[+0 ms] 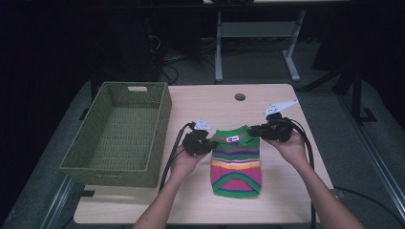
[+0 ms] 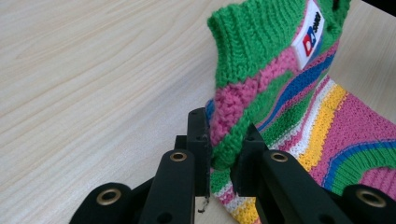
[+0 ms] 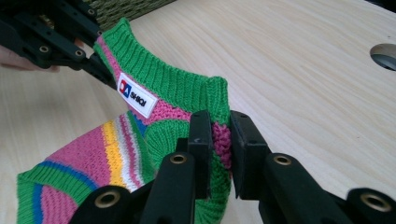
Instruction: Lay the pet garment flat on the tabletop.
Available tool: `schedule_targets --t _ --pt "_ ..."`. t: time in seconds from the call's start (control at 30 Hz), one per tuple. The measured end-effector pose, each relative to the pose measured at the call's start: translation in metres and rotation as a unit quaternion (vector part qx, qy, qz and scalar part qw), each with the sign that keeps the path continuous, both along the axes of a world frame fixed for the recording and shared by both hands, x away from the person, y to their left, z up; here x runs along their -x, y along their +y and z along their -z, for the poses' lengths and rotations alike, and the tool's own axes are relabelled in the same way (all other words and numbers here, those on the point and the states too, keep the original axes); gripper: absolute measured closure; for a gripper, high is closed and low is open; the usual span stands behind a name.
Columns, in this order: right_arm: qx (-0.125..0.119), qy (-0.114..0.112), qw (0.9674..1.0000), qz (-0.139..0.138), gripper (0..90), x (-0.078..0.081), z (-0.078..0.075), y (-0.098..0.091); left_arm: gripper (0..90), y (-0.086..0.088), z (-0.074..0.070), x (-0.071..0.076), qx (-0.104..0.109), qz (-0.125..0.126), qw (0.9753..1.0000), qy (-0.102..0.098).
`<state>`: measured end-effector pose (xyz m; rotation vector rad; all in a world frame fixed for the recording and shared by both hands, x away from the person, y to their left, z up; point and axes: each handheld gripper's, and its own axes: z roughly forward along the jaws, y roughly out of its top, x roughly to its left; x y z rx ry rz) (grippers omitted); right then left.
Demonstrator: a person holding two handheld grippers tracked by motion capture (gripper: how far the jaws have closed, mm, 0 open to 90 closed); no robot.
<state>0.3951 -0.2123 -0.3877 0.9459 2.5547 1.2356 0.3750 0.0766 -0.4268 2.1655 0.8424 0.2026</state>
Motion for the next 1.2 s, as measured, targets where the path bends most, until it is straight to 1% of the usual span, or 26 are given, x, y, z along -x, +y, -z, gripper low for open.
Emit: schedule_targets --t 0.1,0.13,0.17,0.23,0.27,0.3,0.37,0.4,0.5,0.53,0.57,0.63,0.67,0.7,0.73,0.8,0.83,0.9,0.97,1.0,1.07,1.13,1.17,1.2 --pt "-0.001 0.007 0.9999 0.008 78.4 -0.003 0.003 -0.001 79.0 0.0 0.001 -0.003 0.0 -0.005 1.0 0.002" --pt "0.0 0.003 1.0 0.009 78.4 -0.005 0.004 -0.001 79.0 -0.001 0.001 -0.003 0.002 -0.009 1.0 0.002" --pt "0.0 0.008 0.9999 0.015 78.5 -0.006 0.005 -0.001 79.0 -0.001 0.002 -0.004 0.002 -0.012 0.9999 0.001" --pt "-0.001 0.008 0.9998 0.016 78.5 -0.009 0.007 -0.002 79.1 -0.001 0.003 -0.005 0.005 -0.014 0.9999 0.003" --pt "-0.001 0.011 0.9998 0.019 78.5 -0.009 0.008 -0.003 79.1 -0.002 0.003 -0.005 0.002 -0.014 0.9999 0.003" --pt "0.0 0.009 0.9998 0.017 78.5 -0.01 0.009 -0.003 79.2 -0.002 0.004 -0.005 0.0 -0.015 0.9999 0.003" --pt "-0.001 0.011 0.9998 0.018 78.5 -0.011 0.01 -0.003 79.3 -0.002 0.004 -0.006 -0.001 -0.015 0.9999 0.004" --pt "-0.003 0.015 0.9996 0.024 78.5 -0.012 0.01 -0.002 79.3 -0.002 0.005 -0.007 -0.001 -0.016 0.9999 0.005" --pt "0.0 0.008 0.9996 0.027 77.3 -0.015 0.011 -0.002 79.2 -0.002 0.006 -0.008 -0.005 -0.021 0.9998 0.004" --pt "0.002 0.002 0.9996 0.027 75.9 -0.017 0.012 -0.002 78.5 -0.001 0.007 -0.009 -0.007 -0.025 0.9997 0.006" --pt "0.001 0.007 0.9994 0.034 73.4 -0.019 0.013 -0.001 76.0 0.0 0.008 -0.01 -0.01 -0.029 0.9995 0.006" --pt "0.002 0.006 0.999 0.045 64.1 -0.024 0.014 -0.001 66.5 0.002 0.009 -0.013 -0.013 -0.04 0.9991 0.007" --pt "0.0 0.003 0.9986 0.052 61.5 -0.027 0.015 -0.002 64.4 0.003 0.01 -0.013 -0.011 -0.046 0.9988 0.009" --pt "-0.009 0.01 0.9982 0.058 59.9 -0.029 0.015 -0.004 61.3 0.004 0.009 -0.014 -0.013 -0.048 0.9987 0.008" --pt "-0.018 0.016 0.9981 0.058 57.6 -0.03 0.016 -0.006 59.3 0.005 0.009 -0.014 -0.009 -0.052 0.9986 0.007" --pt "-0.024 0.026 0.9974 0.062 55.0 -0.032 0.018 -0.008 58.1 0.009 0.007 -0.015 0.004 -0.057 0.9983 0.01" --pt "-0.022 0.029 0.9974 0.062 53.4 -0.032 0.019 -0.009 56.9 0.01 0.007 -0.015 0.007 -0.062 0.998 0.01" --pt "-0.026 0.033 0.9973 0.06 51.9 -0.032 0.021 -0.011 55.3 0.012 0.005 -0.015 0.013 -0.067 0.9976 0.01" --pt "-0.03 0.034 0.9972 0.059 50.8 -0.031 0.022 -0.013 54.0 0.012 0.004 -0.014 0.013 -0.069 0.9975 0.009" --pt "-0.032 0.039 0.9969 0.06 50.2 -0.029 0.023 -0.014 53.3 0.012 0.004 -0.013 0.012 -0.068 0.9976 0.008" --pt "-0.029 0.037 0.9974 0.055 49.8 -0.028 0.024 -0.016 52.5 0.011 0.003 -0.012 0.012 -0.064 0.9978 0.005" --pt "-0.033 0.044 0.997 0.055 49.0 -0.027 0.024 -0.018 51.6 0.01 0.002 -0.01 0.01 -0.062 0.998 0.002" --pt "-0.036 0.041 0.997 0.054 48.9 -0.026 0.026 -0.018 50.8 0.01 0.002 -0.01 0.011 -0.059 0.9982 0.001" --pt "-0.036 0.044 0.997 0.053 48.4 -0.025 0.026 -0.019 50.1 0.01 0.001 -0.01 0.012 -0.058 0.9982 0.001"
